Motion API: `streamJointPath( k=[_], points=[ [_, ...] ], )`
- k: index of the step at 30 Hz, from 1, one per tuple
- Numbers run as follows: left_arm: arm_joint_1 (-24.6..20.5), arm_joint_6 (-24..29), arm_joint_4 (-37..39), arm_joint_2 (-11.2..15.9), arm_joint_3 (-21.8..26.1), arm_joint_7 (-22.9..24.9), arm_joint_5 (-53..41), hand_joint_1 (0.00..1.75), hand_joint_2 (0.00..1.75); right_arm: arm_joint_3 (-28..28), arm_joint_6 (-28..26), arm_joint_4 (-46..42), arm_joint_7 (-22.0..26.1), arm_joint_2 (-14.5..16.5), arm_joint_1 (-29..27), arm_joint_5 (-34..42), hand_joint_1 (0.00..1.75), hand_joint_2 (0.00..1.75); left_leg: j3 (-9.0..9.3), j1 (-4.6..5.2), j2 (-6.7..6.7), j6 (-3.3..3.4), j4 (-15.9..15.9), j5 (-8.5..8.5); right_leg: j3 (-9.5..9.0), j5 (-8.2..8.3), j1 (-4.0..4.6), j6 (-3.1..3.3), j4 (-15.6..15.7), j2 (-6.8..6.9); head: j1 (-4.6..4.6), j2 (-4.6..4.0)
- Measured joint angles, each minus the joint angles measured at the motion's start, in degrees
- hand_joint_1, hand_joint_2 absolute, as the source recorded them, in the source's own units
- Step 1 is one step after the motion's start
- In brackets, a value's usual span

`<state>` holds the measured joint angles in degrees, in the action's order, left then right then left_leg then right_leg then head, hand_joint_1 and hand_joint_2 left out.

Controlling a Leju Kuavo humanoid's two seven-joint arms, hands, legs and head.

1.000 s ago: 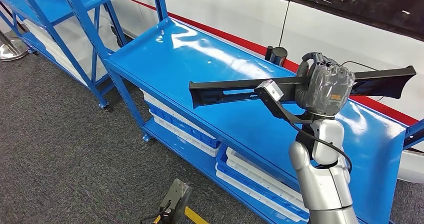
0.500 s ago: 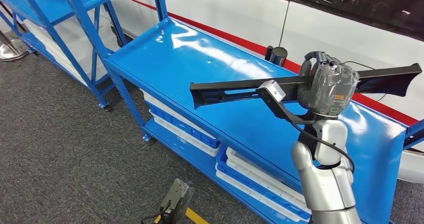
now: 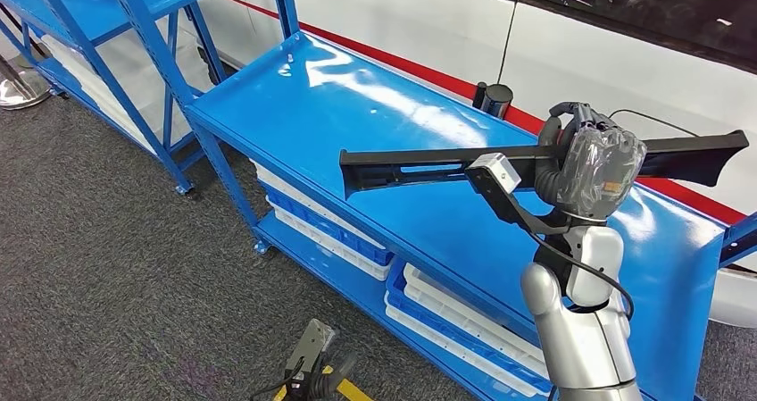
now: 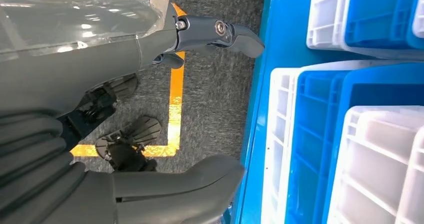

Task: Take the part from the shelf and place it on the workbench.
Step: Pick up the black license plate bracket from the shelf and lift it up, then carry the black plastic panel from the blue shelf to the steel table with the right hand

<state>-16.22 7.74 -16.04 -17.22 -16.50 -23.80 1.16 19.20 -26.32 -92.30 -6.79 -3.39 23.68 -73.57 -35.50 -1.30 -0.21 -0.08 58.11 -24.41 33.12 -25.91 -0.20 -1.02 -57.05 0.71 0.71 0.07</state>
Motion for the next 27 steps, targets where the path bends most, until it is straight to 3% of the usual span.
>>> streamJointPath(
  k=[7, 10, 12, 14, 16, 18, 19, 21, 22, 24, 27],
  points=[
    [-0.1, 3.1, 0.3, 0.0, 0.0, 1.3, -0.7, 0.0, 1.75, 0.0, -0.3, 0.0, 0.4, 0.0, -0.4, 0.9, 1.75, 1.75, -0.05, 0.41, -0.01, 0.45, 0.1, -0.16, -0.01, 0.08, -0.47, -0.28, 0.0, 0.01, -0.02, 0.0],
    [-0.1, 3.0, 0.4, 0.1, 0.0, 1.3, -0.8, 0.0, 1.75, 0.1, -0.2, 0.0, 0.6, 0.1, -0.4, 1.7, 1.75, 1.75, -0.07, 0.84, -0.04, 1.14, 0.1, -0.01, -0.06, 0.32, -0.84, -0.91, 0.1, 0.08, -0.04, 0.0],
    [-0.2, 2.8, 0.5, 0.1, 0.0, 1.2, -0.8, 0.0, 1.75, 0.1, 0.0, 0.0, 0.7, 0.2, -0.3, 2.3, 1.75, 1.75, 0.25, 0.72, -0.01, 1.99, -0.8, 0.74, 0.15, 0.1, -0.96, -1.29, 0.0, 0.1, -0.02, 0.0],
    [-0.3, 2.7, 0.5, 0.1, 0.0, 1.1, -0.9, 0.0, 1.75, 0.1, 0.1, 0.0, 0.7, 0.1, -0.1, 2.7, 1.75, 1.75, 0.56, 0.4, 0.06, 2.82, -1.9, 1.6, 1.49, -2.08, -1.01, -1.05, -3.0, -0.1, 0.19, 0.0],
    [-0.4, 2.6, 0.5, 0.1, 0.0, 1.0, -1.2, 0.0, 1.75, 0.2, 0.1, 0.0, 0.7, -0.1, 0.1, 3.2, 1.75, 1.75, 0.28, 0.36, 0.04, 3.03, -2.2, 2.05, 4.39, -5.84, -1.16, -0.71, -10.5, -0.37, 0.46, 0.0],
    [-0.4, 2.3, 0.6, 0.1, -0.1, 0.9, -1.3, 0.0, 1.75, 0.2, 0.1, 0.2, 0.7, -0.2, 0.1, 3.6, 1.75, 1.75, -0.26, 0.29, -0.09, 2.76, -2.2, 2.43, 6.29, -7.9, -1.45, -1.19, -16.1, -0.47, 0.58, 0.0],
    [-0.3, 2.1, 0.6, 0.1, -0.1, 0.9, -1.3, 0.0, 1.75, 0.2, 0.1, 0.2, 0.7, -0.3, 0.1, 3.8, 1.75, 1.75, -0.52, 0.18, -0.17, 2.54, -2.1, 2.64, 5.73, -7.54, -1.65, -1.75, -15.7, -0.47, 0.58, 0.0],
    [-0.3, 1.7, 0.7, 0.1, -0.1, 0.9, -1.2, 0.0, 1.75, 0.2, 0.2, 0.3, 0.8, -0.5, 0.1, 4.4, 1.75, 1.75, -1.09, -0.13, -0.32, 1.92, -1.7, 2.97, 1.31, -5.03, -2.23, -3.19, -8.2, -0.47, 0.63, 0.0],
    [-0.4, 1.5, 0.7, 0.1, -0.1, 0.9, -1.1, 0.0, 1.75, 0.2, 0.2, 0.4, 1.0, -0.5, 0.2, 4.9, 1.75, 1.75, -1.46, -0.23, -0.41, 1.5, -1.5, 3.13, -1.04, -3.88, -2.29, -3.61, -4.4, -0.7, 0.75, 0.0],
    [-0.4, 1.4, 0.7, 0.3, 0.0, 0.8, -0.7, 0.0, 1.75, 0.3, 0.2, 0.7, 1.6, -0.6, 0.3, 6.1, 1.75, 1.75, -2.11, -0.2, -0.64, 0.55, -1.0, 3.54, -3.15, -2.82, -2.25, -3.52, -0.6, -1.32, 0.86, 0.0],
    [-0.4, 1.2, 0.8, 0.6, 0.0, 0.5, 0.3, 0.0, 1.75, 0.4, 0.2, 1.5, 2.7, -0.5, 0.9, 7.8, 1.75, 1.75, -2.92, -0.42, -0.88, -0.76, -0.7, 4.05, -2.0, -2.35, -2.04, -2.14, -1.2, -1.61, 0.66, 0.0]
  ],
)
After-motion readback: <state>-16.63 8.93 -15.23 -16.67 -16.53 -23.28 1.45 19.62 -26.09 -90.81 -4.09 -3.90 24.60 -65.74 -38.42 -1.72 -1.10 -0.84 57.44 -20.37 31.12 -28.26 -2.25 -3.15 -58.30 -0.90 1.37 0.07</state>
